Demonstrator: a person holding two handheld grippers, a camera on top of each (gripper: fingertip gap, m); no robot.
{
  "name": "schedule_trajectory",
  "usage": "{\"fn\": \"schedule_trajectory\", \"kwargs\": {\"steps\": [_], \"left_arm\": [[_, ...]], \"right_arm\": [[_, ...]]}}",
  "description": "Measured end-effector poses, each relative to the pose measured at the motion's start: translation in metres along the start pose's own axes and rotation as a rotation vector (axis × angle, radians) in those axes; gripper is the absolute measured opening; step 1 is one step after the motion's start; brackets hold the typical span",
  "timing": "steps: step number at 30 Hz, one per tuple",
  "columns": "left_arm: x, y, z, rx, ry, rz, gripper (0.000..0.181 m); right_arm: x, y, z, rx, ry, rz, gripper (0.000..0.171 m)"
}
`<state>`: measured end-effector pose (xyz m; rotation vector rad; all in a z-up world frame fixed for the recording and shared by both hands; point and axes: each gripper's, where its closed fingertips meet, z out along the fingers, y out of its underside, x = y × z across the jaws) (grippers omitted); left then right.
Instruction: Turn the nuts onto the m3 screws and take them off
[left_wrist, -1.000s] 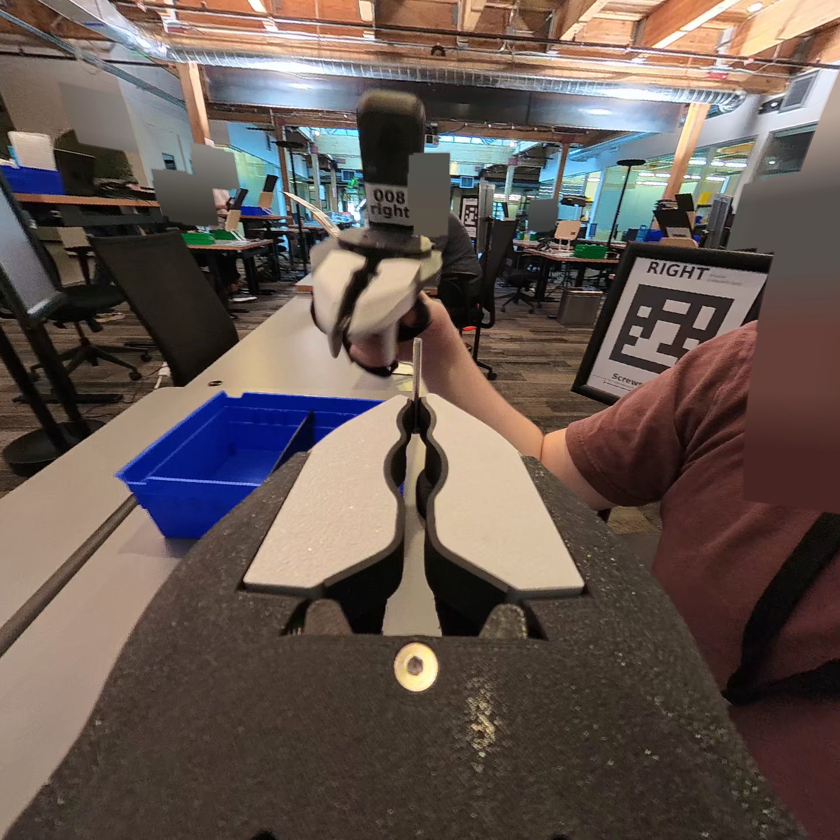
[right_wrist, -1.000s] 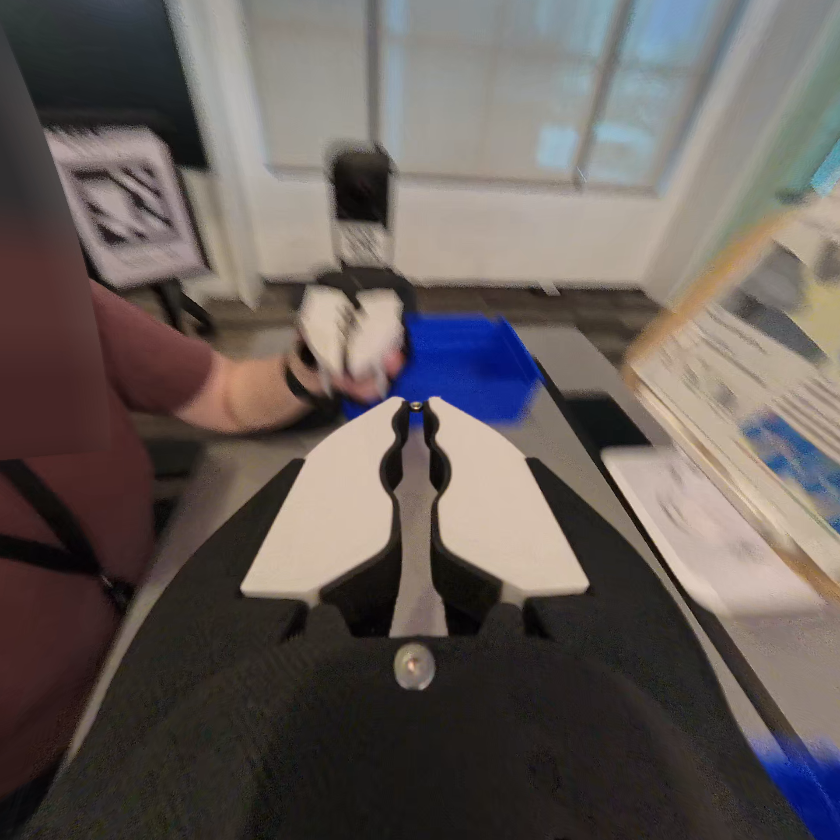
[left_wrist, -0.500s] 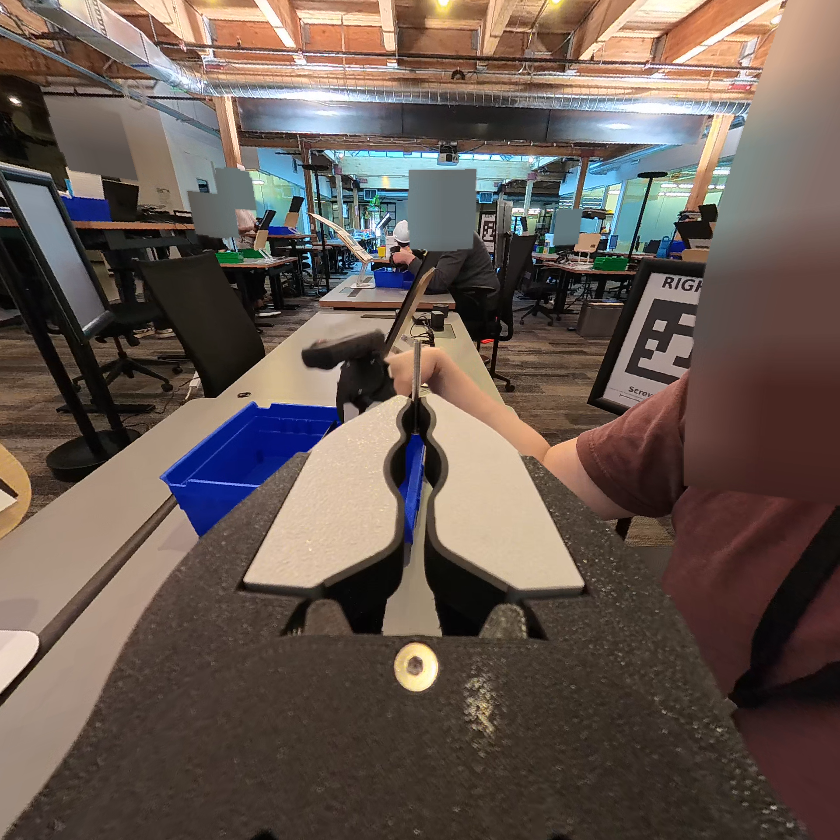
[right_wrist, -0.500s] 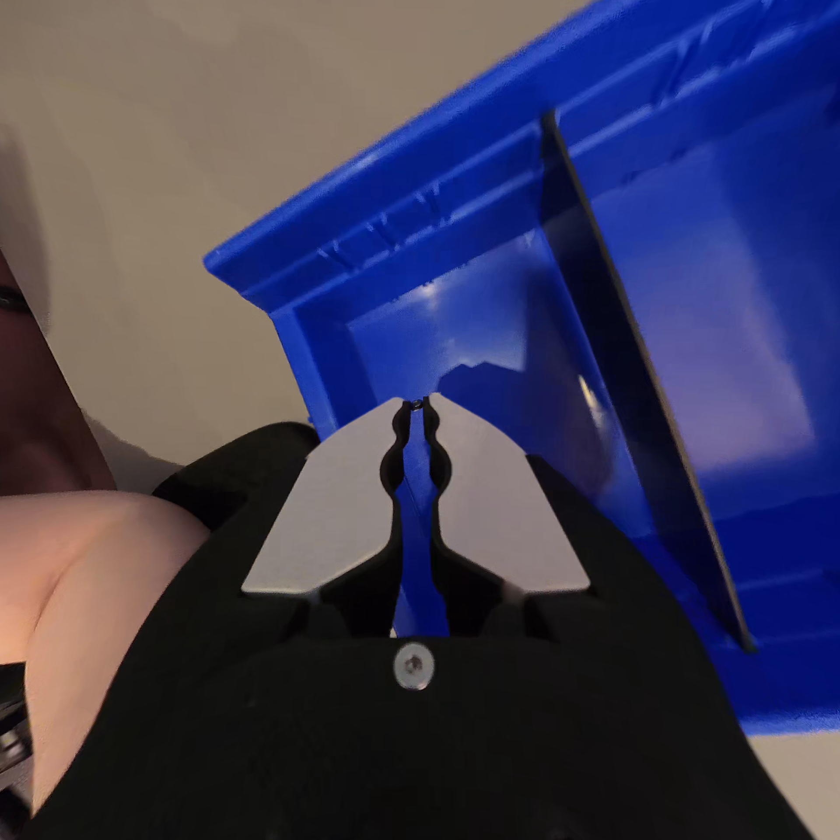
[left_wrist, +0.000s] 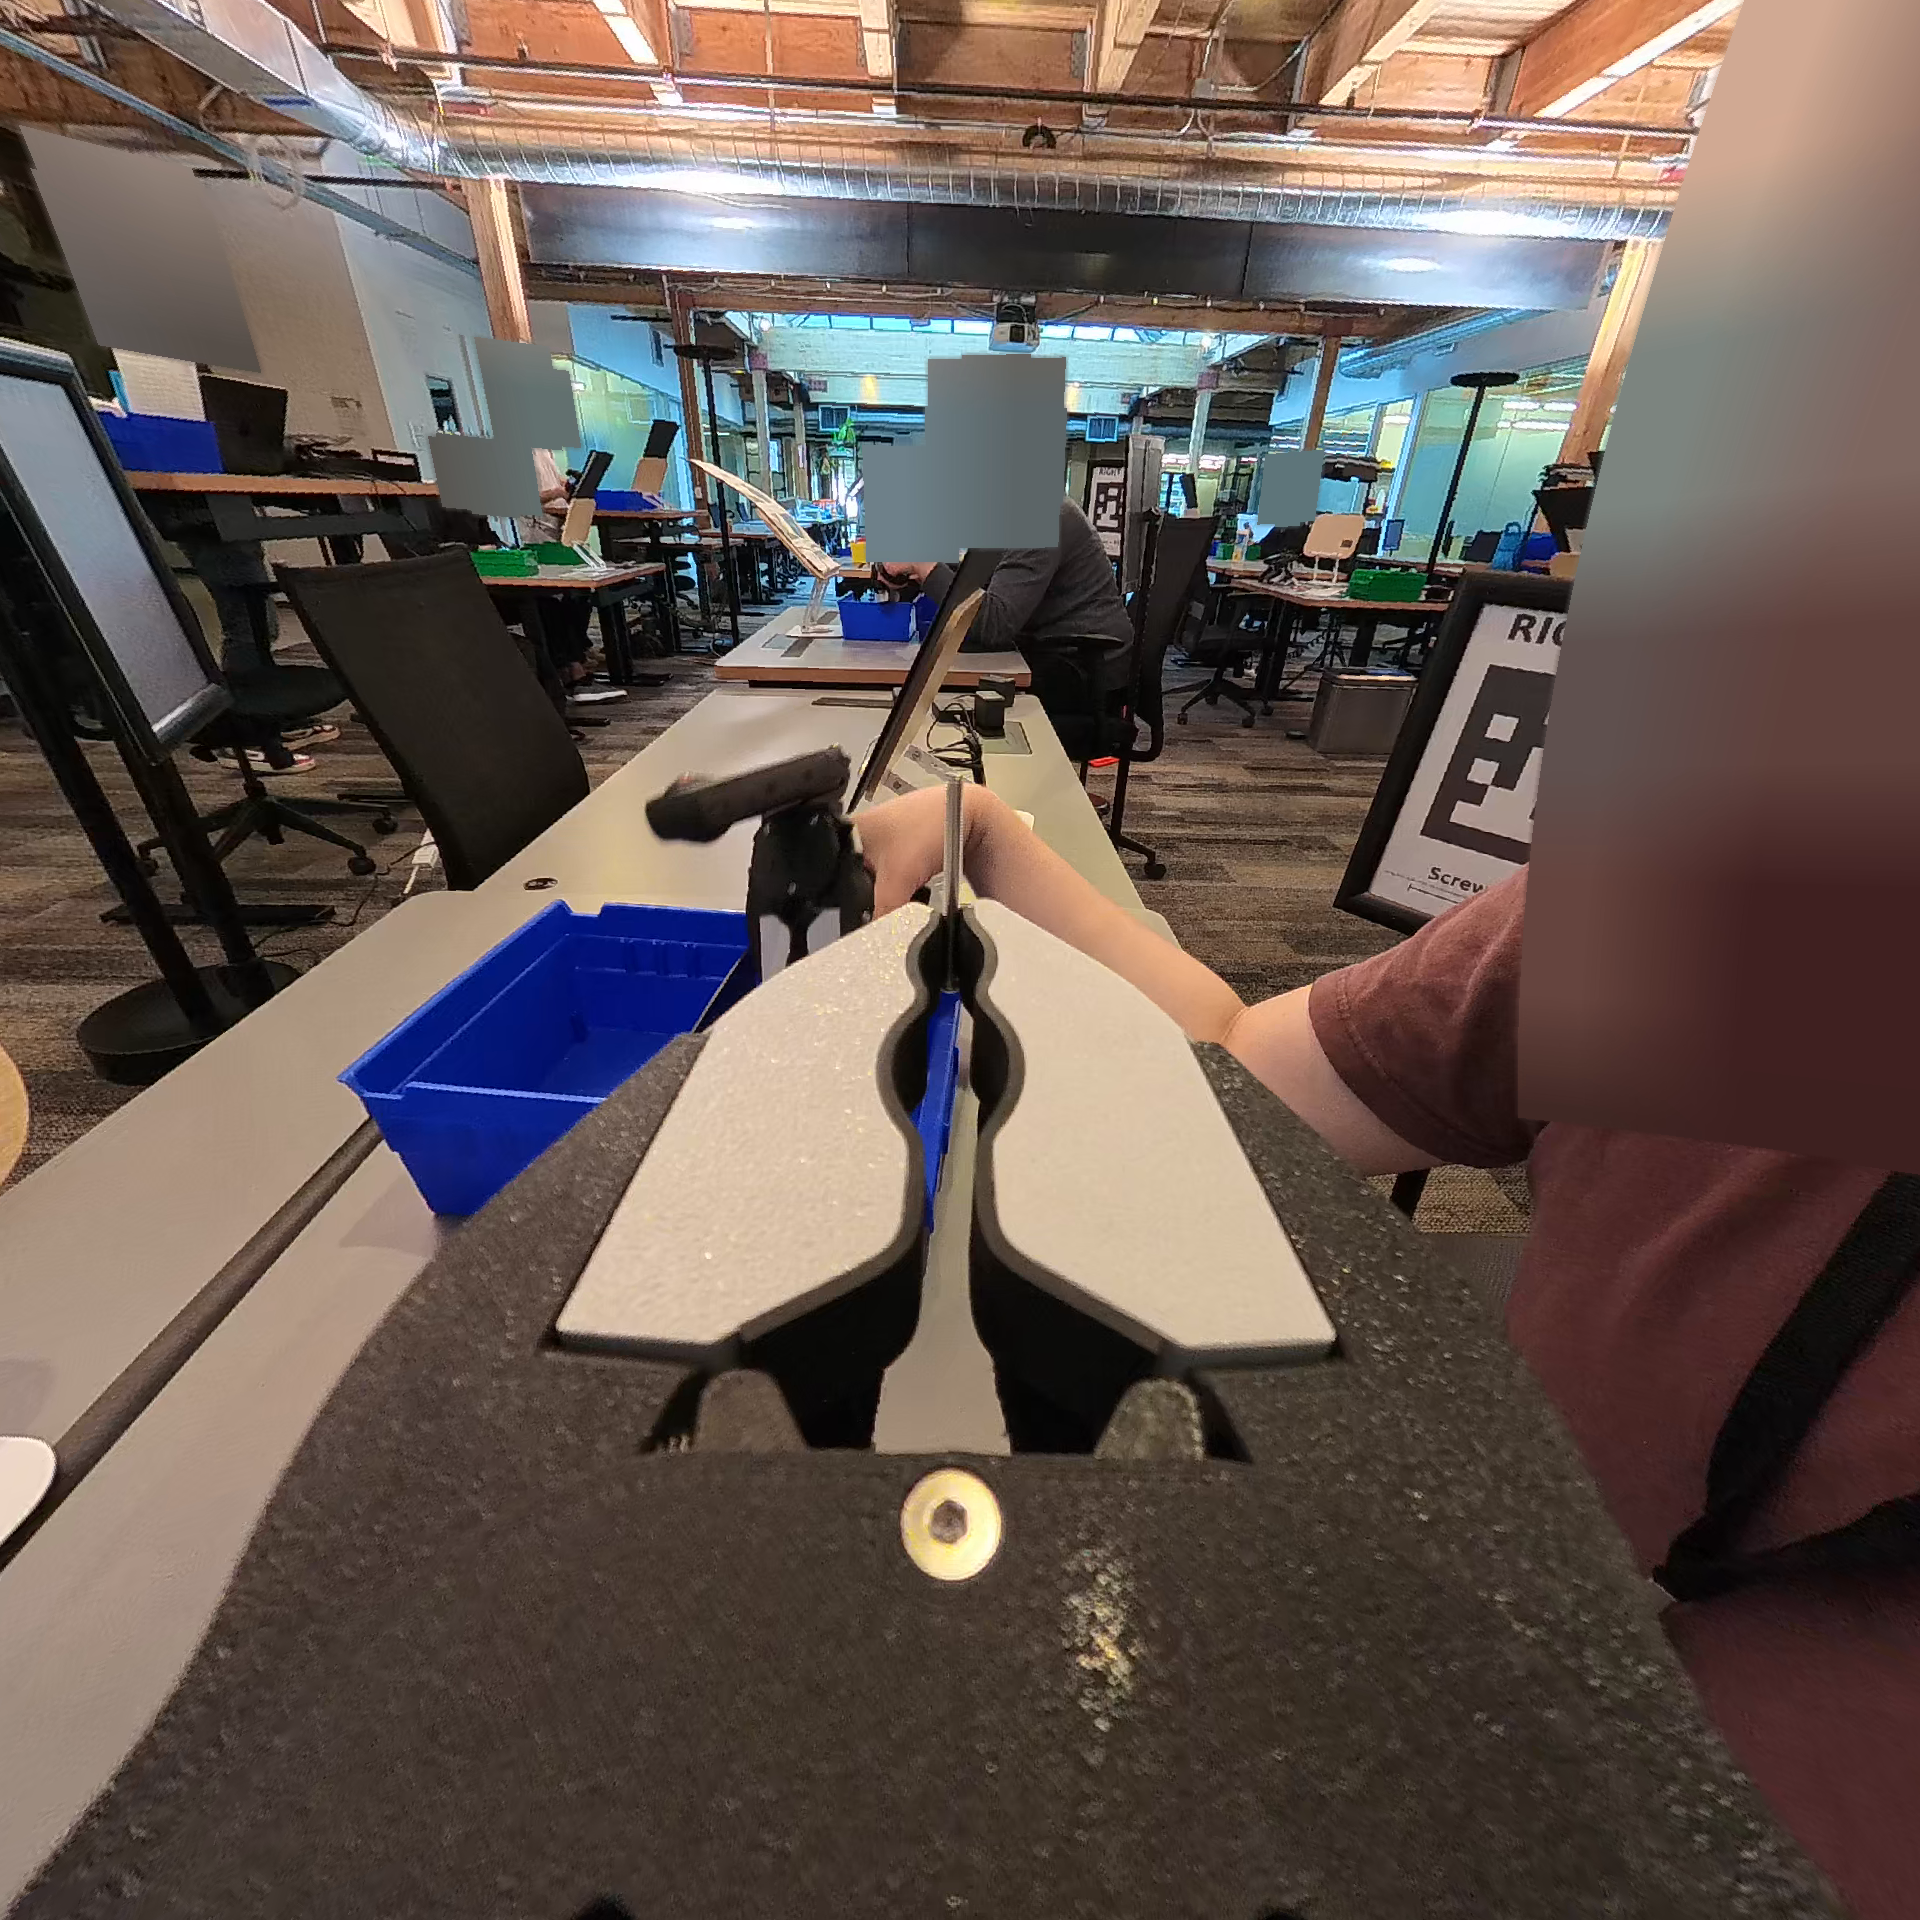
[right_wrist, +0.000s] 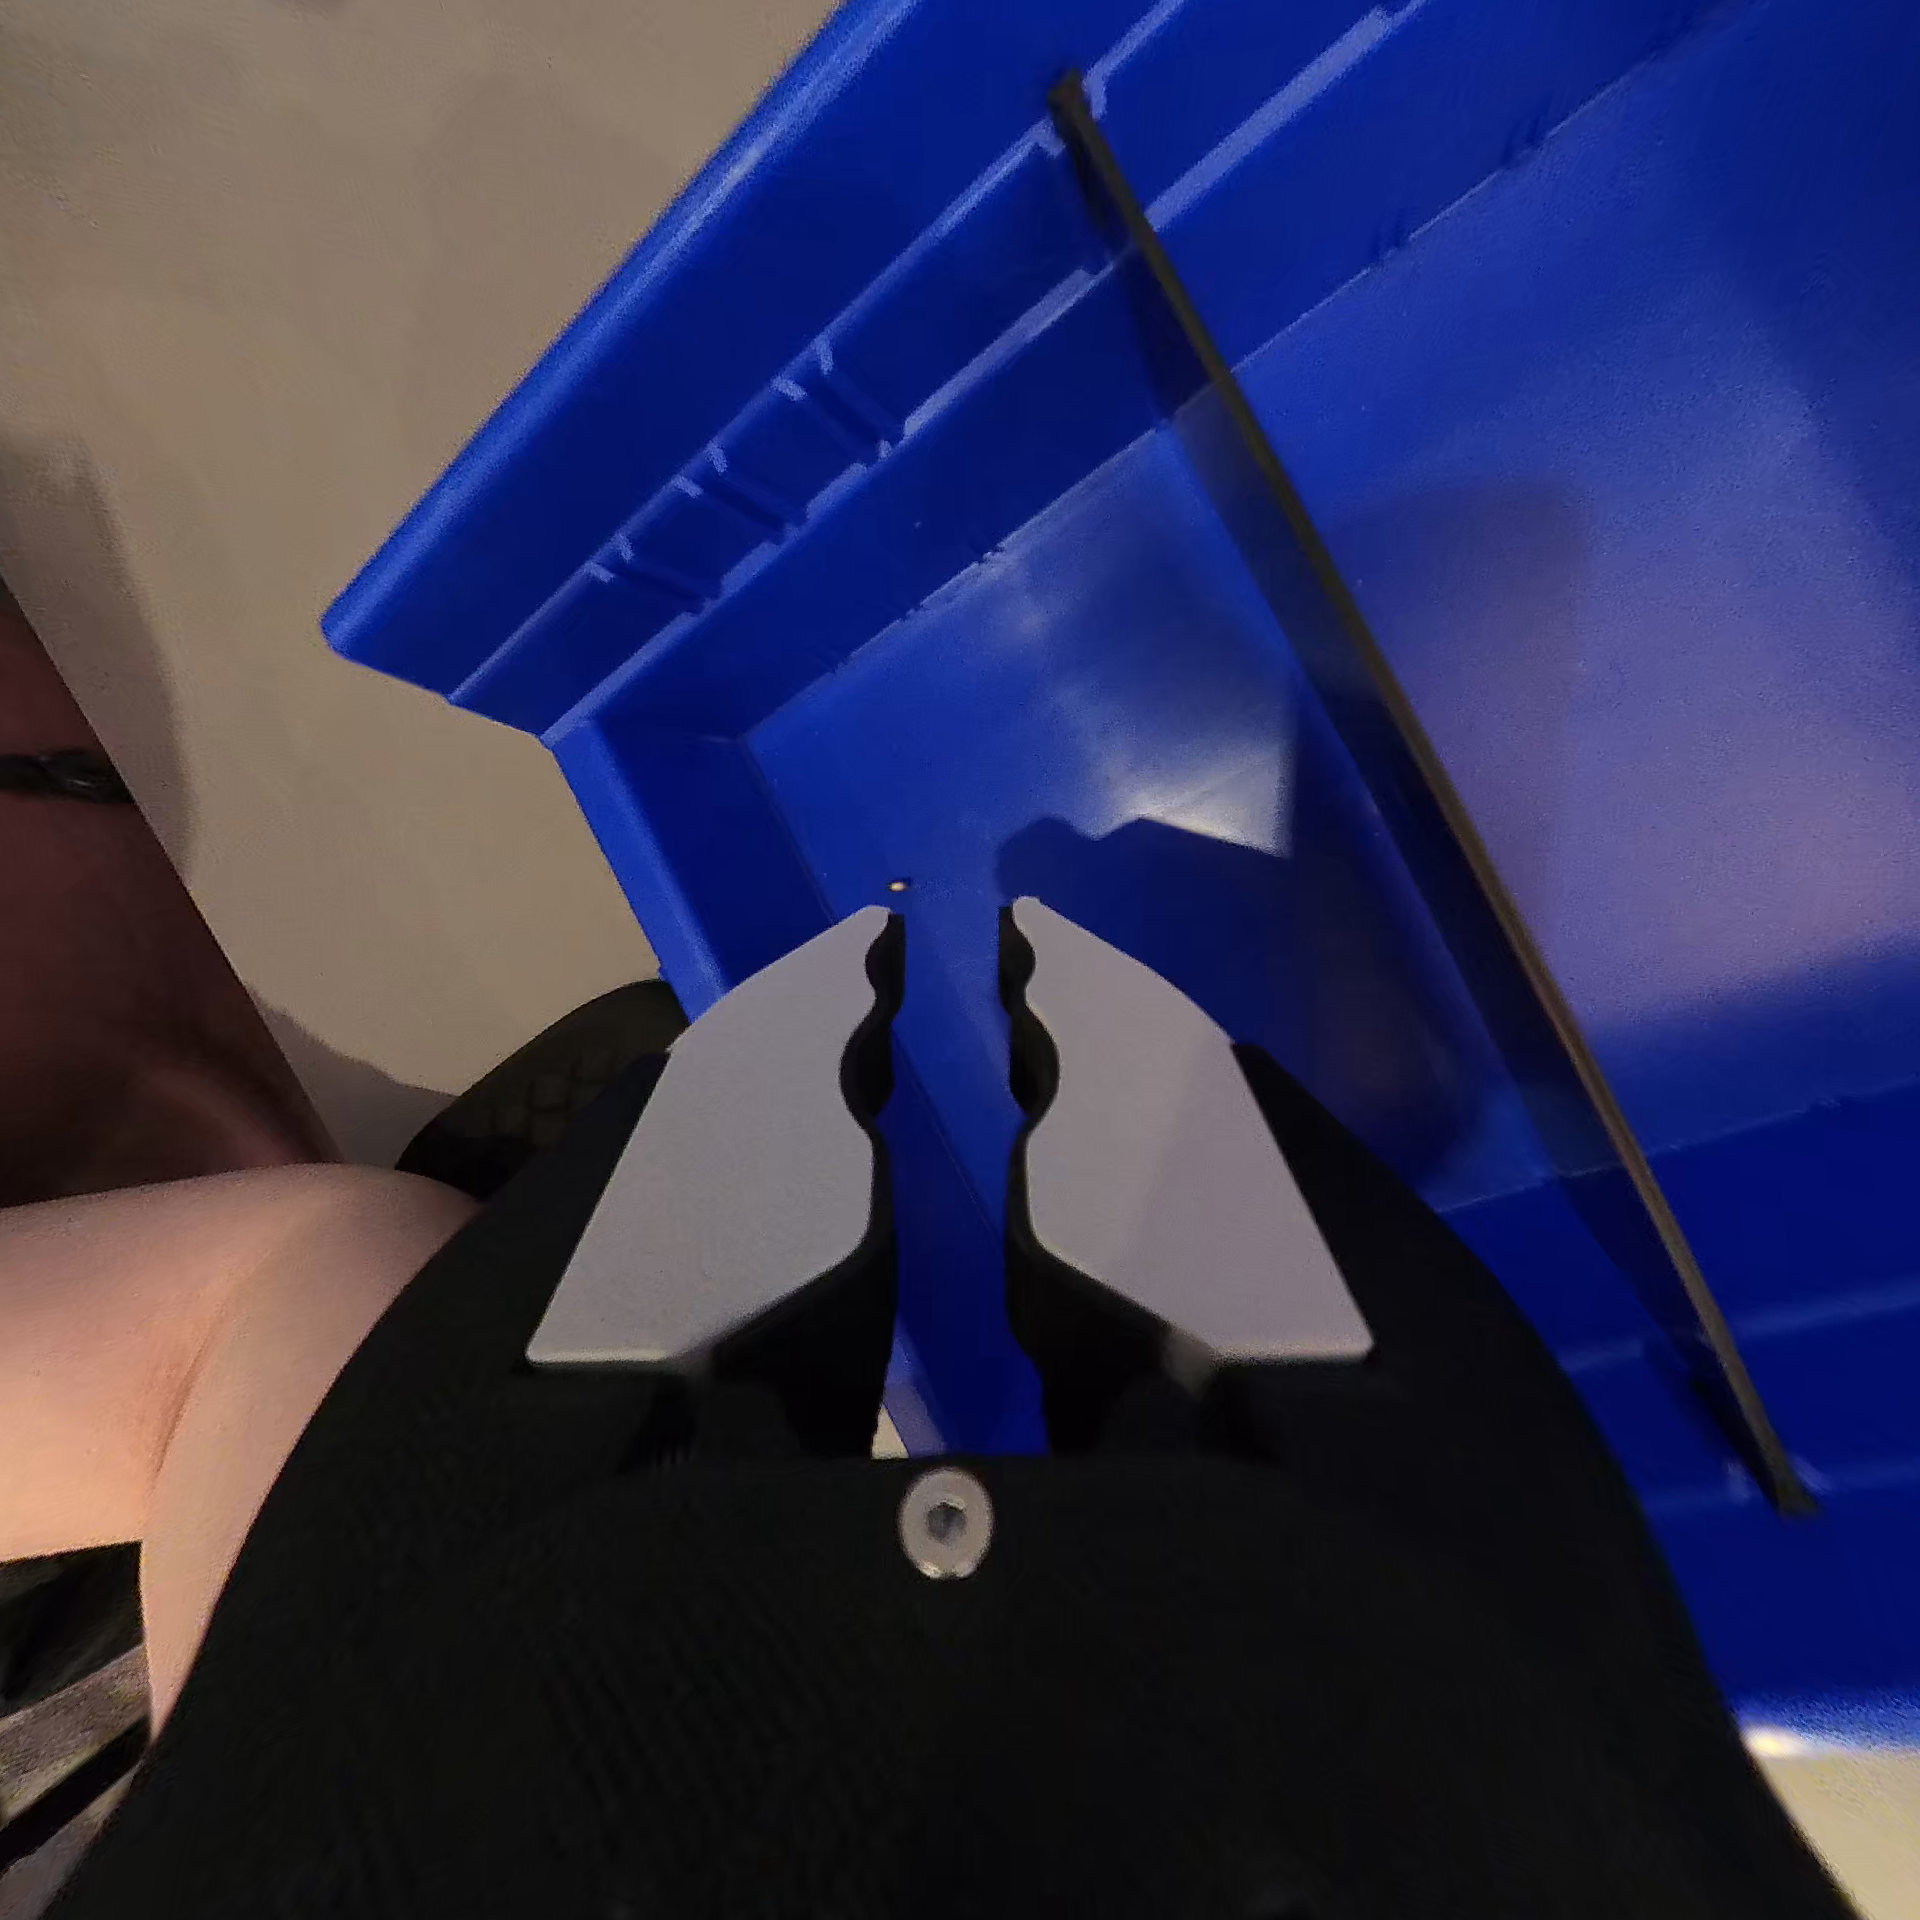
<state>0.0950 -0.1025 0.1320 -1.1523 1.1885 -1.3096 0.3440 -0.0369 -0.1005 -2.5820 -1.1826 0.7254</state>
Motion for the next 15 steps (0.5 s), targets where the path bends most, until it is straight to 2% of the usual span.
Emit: {"fn": "schedule_trajectory", "kwargs": {"steps": [4, 11, 15], "left_arm": [[-0.002, 0.005, 0.003, -0.015, -0.005, -0.006, 0.002], [-0.008, 0.017, 0.011, -0.047, -0.021, -0.032, 0.002], [-0.011, 0.020, 0.013, -0.045, -0.024, -0.058, 0.002]], "right_arm": [[-0.024, -0.025, -0.029, 0.165, 0.024, -0.156, 0.018], [-0.118, -0.113, -0.110, 0.683, 0.106, -0.567, 0.024], [-0.174, -0.162, -0.138, 0.945, -0.004, -0.618, 0.023]]}}
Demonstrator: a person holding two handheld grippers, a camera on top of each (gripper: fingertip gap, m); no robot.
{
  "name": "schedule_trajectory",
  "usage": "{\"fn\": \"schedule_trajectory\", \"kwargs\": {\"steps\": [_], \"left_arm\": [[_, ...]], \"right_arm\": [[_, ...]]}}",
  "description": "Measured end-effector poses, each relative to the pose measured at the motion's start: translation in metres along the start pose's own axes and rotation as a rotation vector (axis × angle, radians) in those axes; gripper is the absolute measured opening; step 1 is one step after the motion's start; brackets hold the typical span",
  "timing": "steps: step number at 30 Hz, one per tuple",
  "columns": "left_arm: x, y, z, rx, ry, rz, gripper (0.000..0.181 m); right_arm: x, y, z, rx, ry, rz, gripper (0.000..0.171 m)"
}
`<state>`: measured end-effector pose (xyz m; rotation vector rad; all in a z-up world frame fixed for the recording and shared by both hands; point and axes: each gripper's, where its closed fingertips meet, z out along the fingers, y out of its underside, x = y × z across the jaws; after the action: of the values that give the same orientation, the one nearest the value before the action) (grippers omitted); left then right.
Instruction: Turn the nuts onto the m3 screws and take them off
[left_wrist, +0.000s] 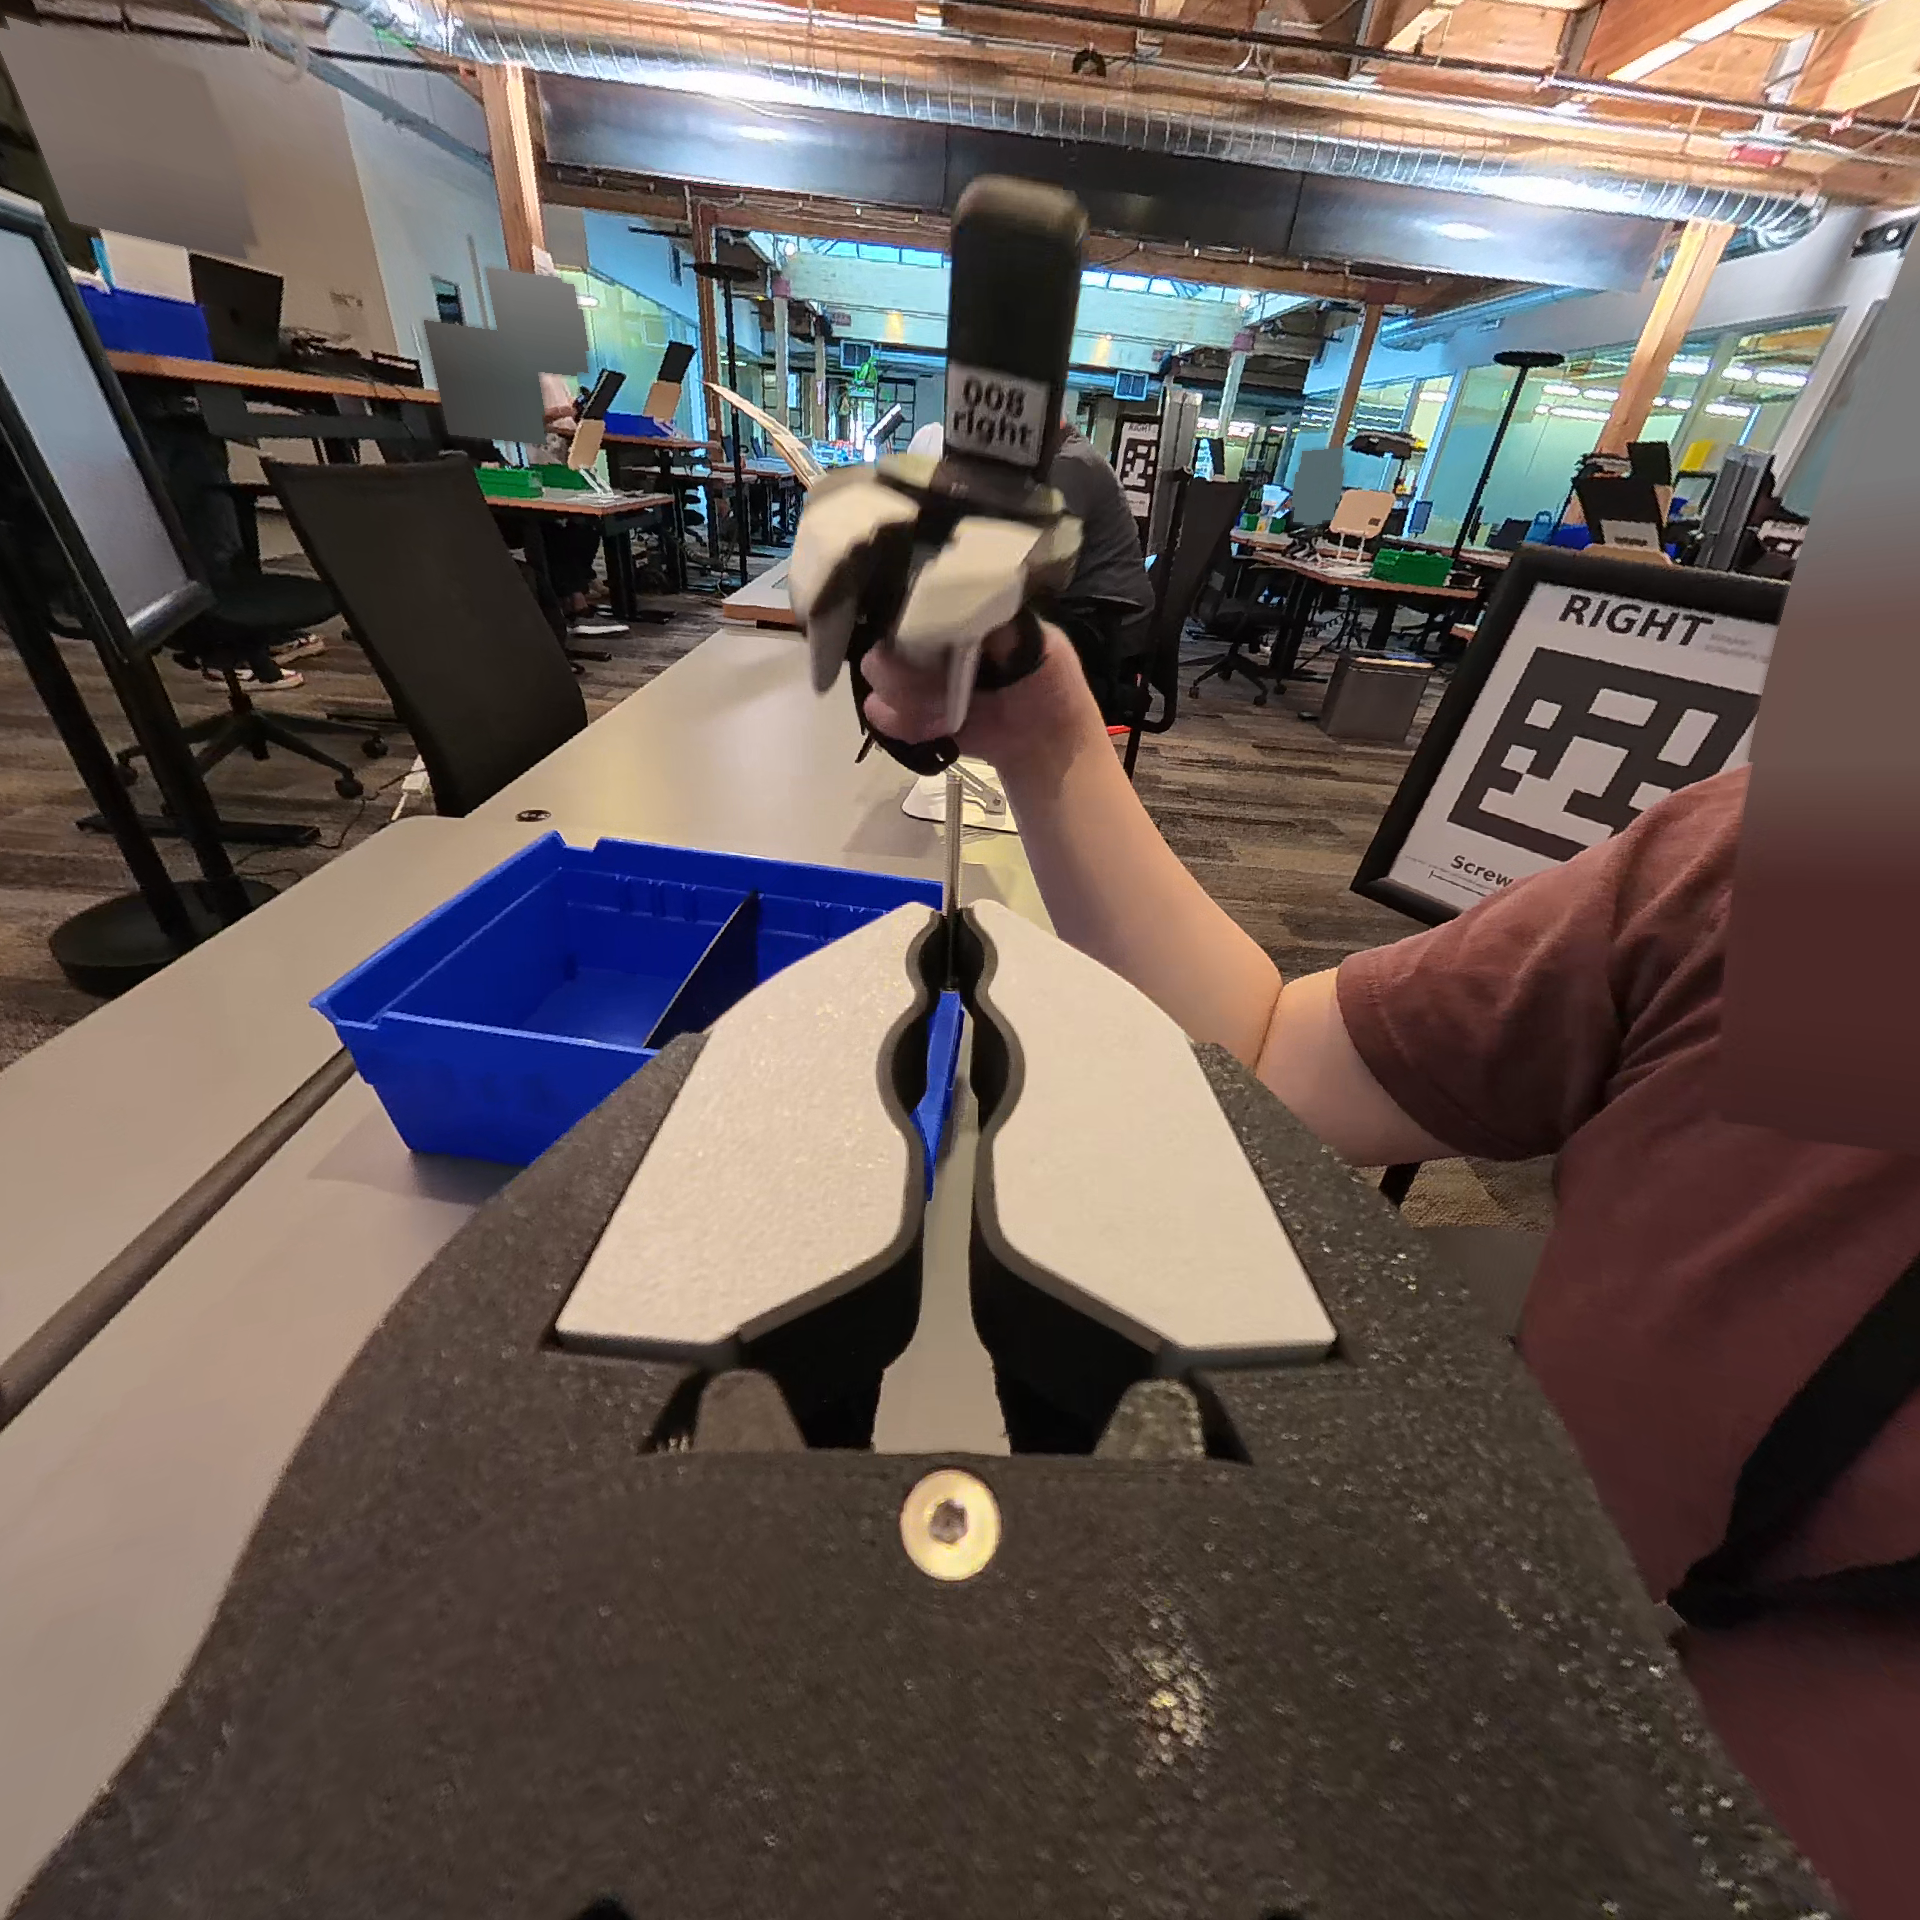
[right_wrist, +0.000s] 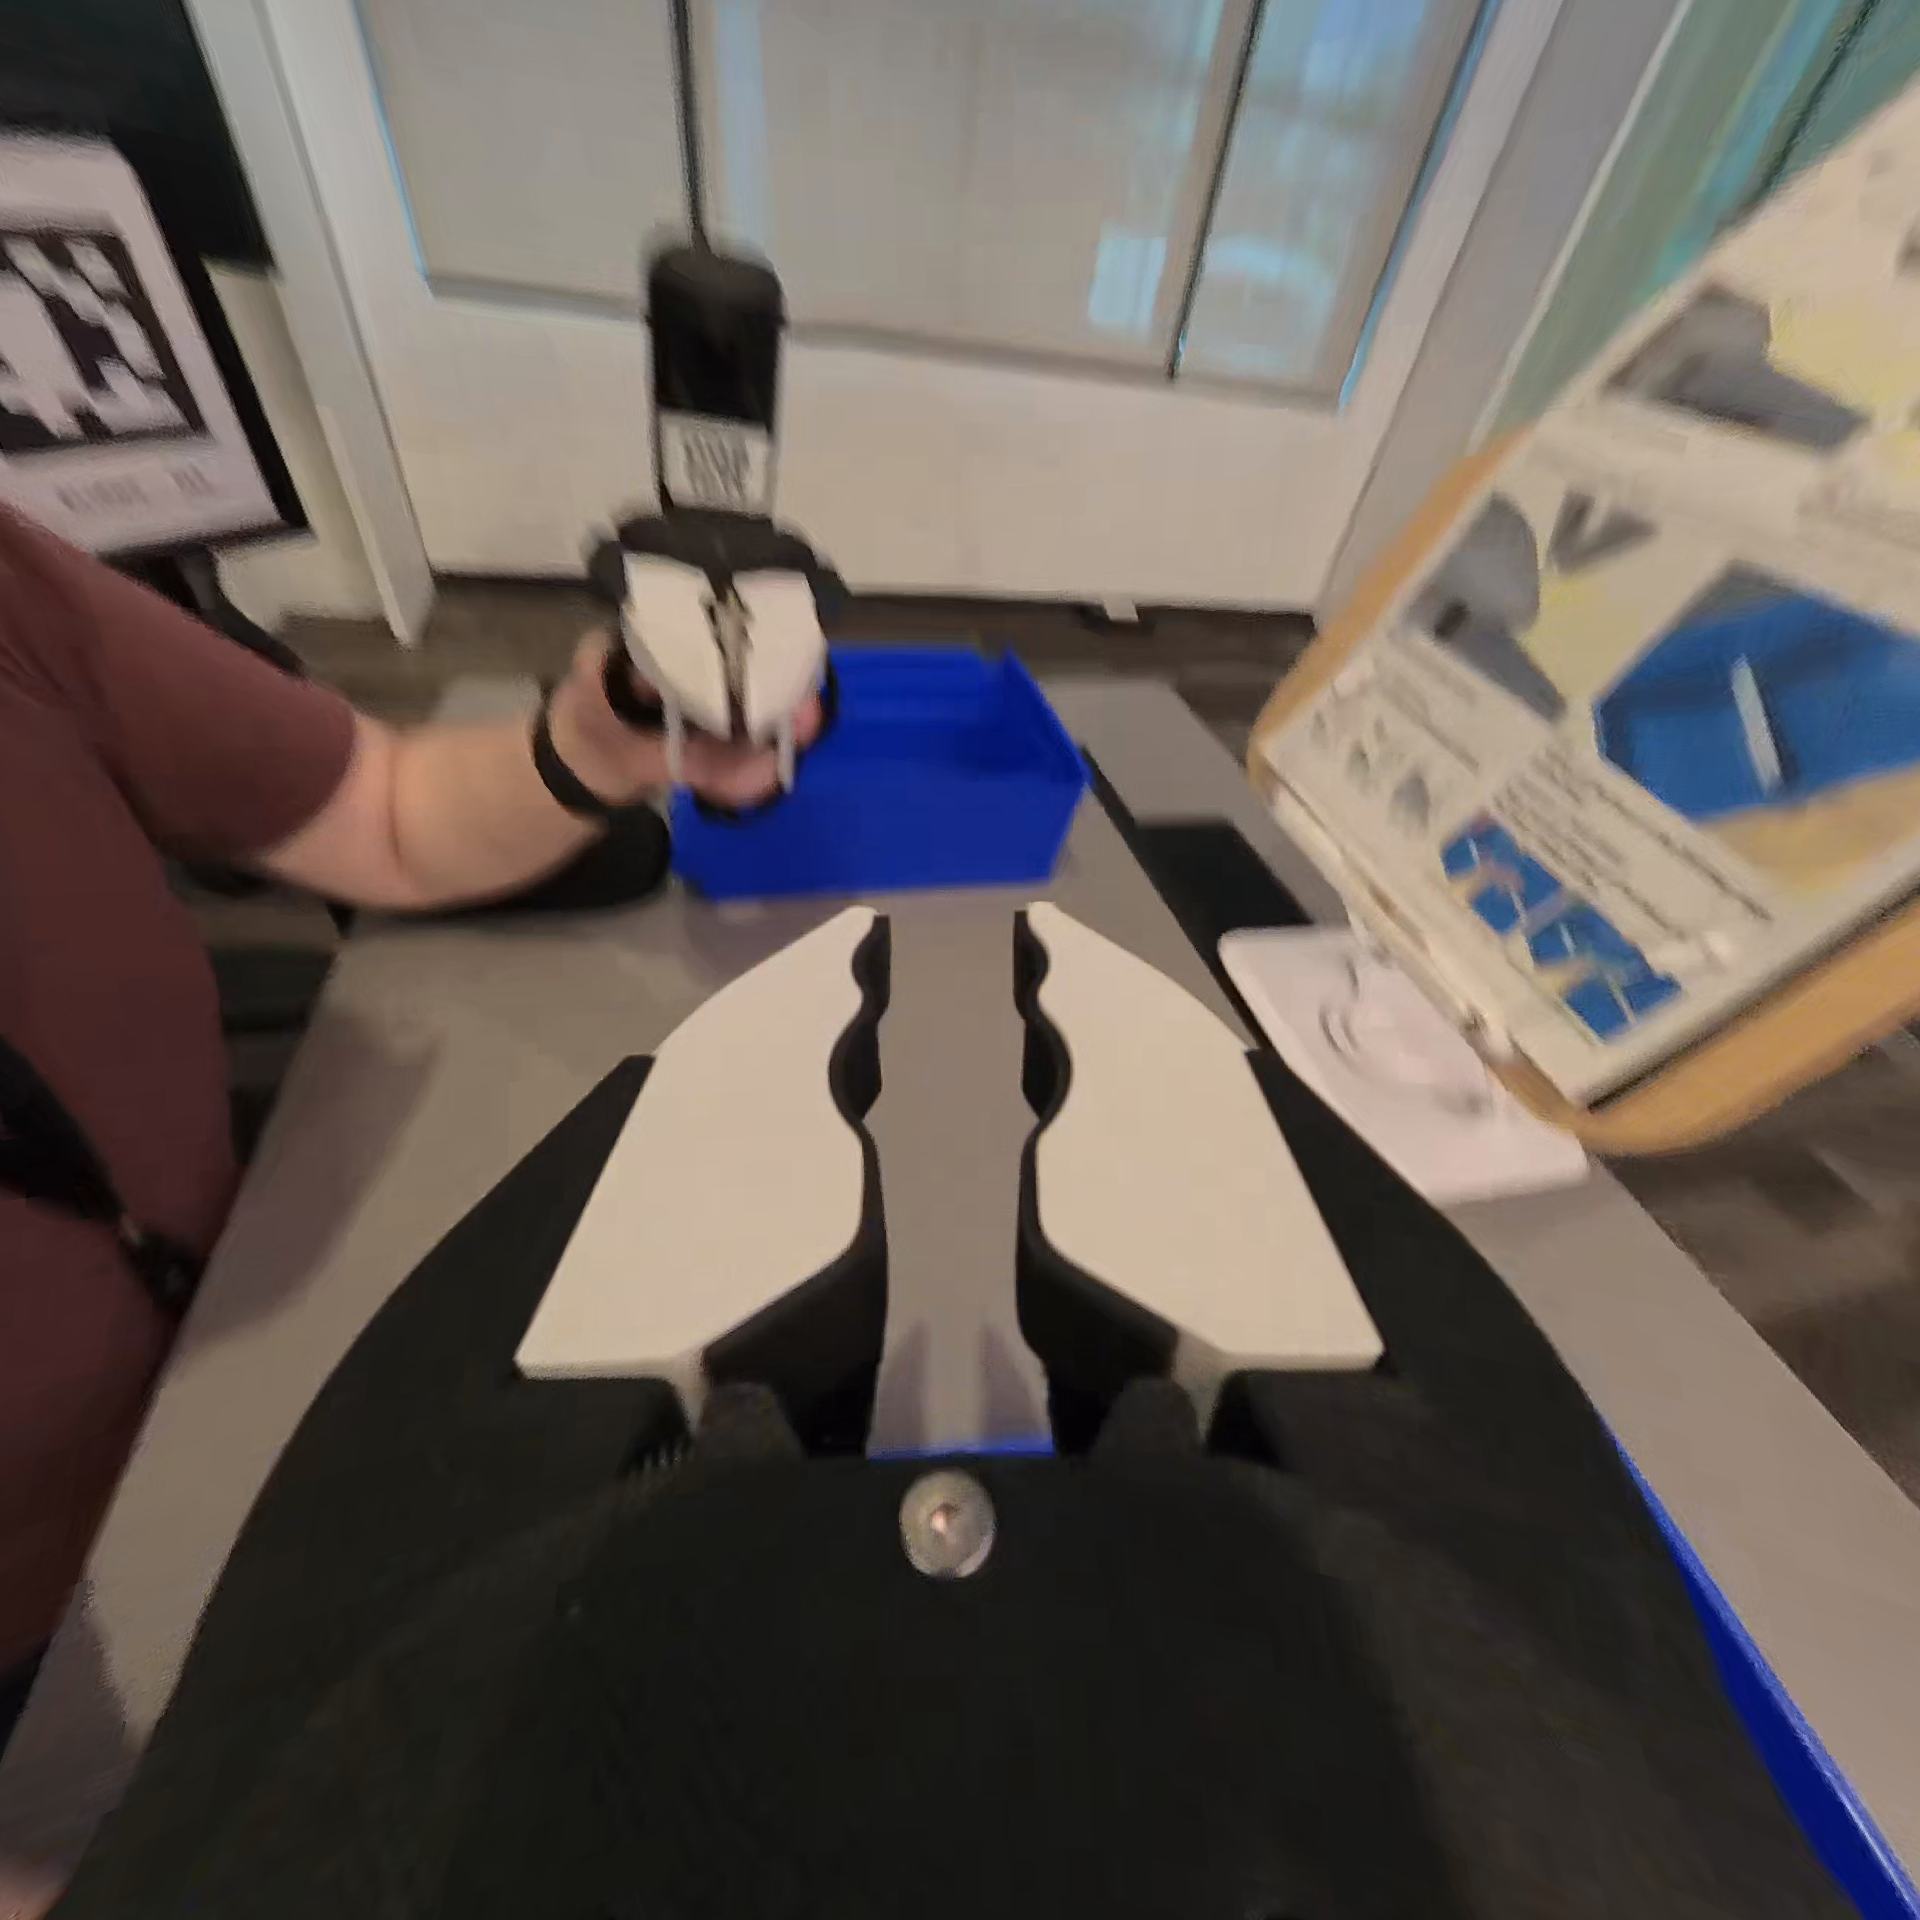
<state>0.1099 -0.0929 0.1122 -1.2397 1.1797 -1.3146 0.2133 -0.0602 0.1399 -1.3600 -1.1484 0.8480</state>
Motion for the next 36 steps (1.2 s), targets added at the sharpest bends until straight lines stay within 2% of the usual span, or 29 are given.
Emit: {"fn": "schedule_trajectory", "kwargs": {"steps": [3, 5, 9, 16, 20, 21, 22, 25, 27, 29, 31, 33, 36], "left_arm": [[-0.001, 0.002, 0.002, -0.006, -0.002, -0.003, 0.002], [-0.001, 0.003, 0.002, -0.008, -0.001, -0.003, 0.002], [-0.001, 0.002, 0.002, -0.007, 0.000, -0.003, 0.002], [0.001, 0.001, 0.002, -0.003, 0.008, -0.002, 0.002], [0.004, 0.002, 0.003, -0.013, 0.020, 0.006, 0.002], [0.005, 0.003, 0.003, -0.015, 0.023, 0.005, 0.002], [0.005, 0.003, 0.003, -0.016, 0.028, 0.005, 0.004], [0.004, 0.004, 0.006, -0.016, 0.020, -0.015, 0.032], [-0.001, 0.005, 0.006, -0.018, -0.016, -0.013, 0.041], [-0.009, 0.004, 0.004, -0.019, -0.061, -0.010, 0.048], [-0.015, 0.001, -0.002, -0.014, -0.087, -0.024, 0.048], [-0.020, -0.001, -0.008, -0.011, -0.101, -0.054, 0.047], [-0.028, -0.003, -0.015, -0.011, -0.130, -0.091, 0.049]], "right_arm": [[-0.018, -0.033, 0.032, 0.168, -0.096, 0.070, 0.023], [-0.030, -0.042, 0.054, 0.233, -0.168, 0.125, 0.023], [-0.042, -0.028, 0.093, 0.178, -0.212, 0.146, 0.025], [-0.056, -0.015, 0.114, 0.134, -0.289, 0.165, 0.024], [-0.067, -0.011, 0.117, 0.122, -0.370, 0.173, 0.003], [-0.067, -0.010, 0.117, 0.120, -0.378, 0.176, 0.003], [-0.067, -0.010, 0.117, 0.117, -0.383, 0.181, 0.003], [-0.065, -0.009, 0.116, 0.119, -0.387, 0.186, 0.003], [-0.060, -0.009, 0.113, 0.121, -0.372, 0.189, 0.003], [-0.047, -0.006, 0.106, 0.098, -0.311, 0.173, 0.003], [-0.014, 0.003, 0.090, 0.046, -0.152, 0.134, 0.003], [0.053, 0.025, 0.056, -0.040, 0.196, 0.111, 0.003], [0.150, 0.097, -0.024, -0.322, 0.731, 0.135, 0.003]]}}
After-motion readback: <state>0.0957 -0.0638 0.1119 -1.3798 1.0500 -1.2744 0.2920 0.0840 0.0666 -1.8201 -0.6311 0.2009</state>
